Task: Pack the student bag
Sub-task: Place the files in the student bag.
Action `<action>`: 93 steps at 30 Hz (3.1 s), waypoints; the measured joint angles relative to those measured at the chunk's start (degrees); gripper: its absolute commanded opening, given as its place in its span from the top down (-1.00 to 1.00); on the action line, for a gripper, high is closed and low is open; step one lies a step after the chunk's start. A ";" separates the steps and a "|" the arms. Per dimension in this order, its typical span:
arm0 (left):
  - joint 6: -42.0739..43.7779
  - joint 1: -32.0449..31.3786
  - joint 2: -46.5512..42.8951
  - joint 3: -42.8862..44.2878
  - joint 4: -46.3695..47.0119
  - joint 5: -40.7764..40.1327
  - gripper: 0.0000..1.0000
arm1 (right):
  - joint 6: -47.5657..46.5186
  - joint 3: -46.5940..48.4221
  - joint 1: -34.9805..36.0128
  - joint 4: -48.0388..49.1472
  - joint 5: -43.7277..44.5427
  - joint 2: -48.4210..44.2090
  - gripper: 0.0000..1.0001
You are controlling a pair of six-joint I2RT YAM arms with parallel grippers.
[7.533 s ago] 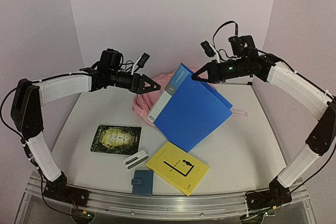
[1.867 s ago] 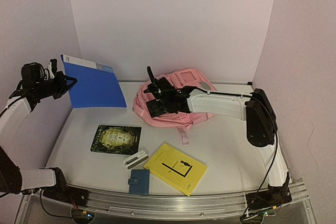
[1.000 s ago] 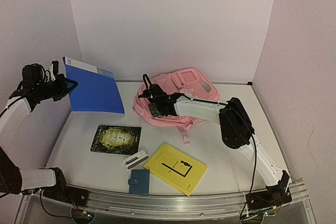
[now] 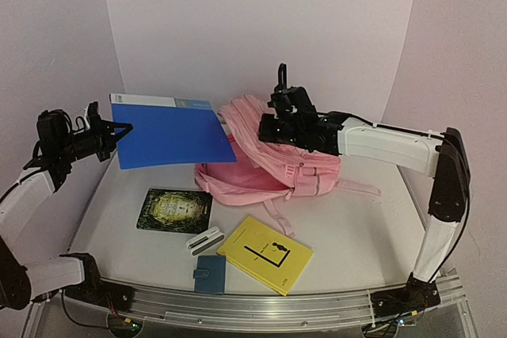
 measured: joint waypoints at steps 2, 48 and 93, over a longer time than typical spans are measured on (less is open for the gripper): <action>-1.36 -2.13 0.05 -1.66 0.21 -1.30 1.00 | 0.95 -1.26 -0.01 1.34 -0.24 -0.90 1.00; -6.35 -20.41 34.26 -0.12 27.11 -8.51 1.00 | 5.51 -6.05 -0.12 6.74 -3.56 -4.37 1.00; -4.79 -37.25 58.37 19.70 26.50 -35.53 1.00 | 9.11 -14.33 0.42 11.48 -2.48 -7.10 1.00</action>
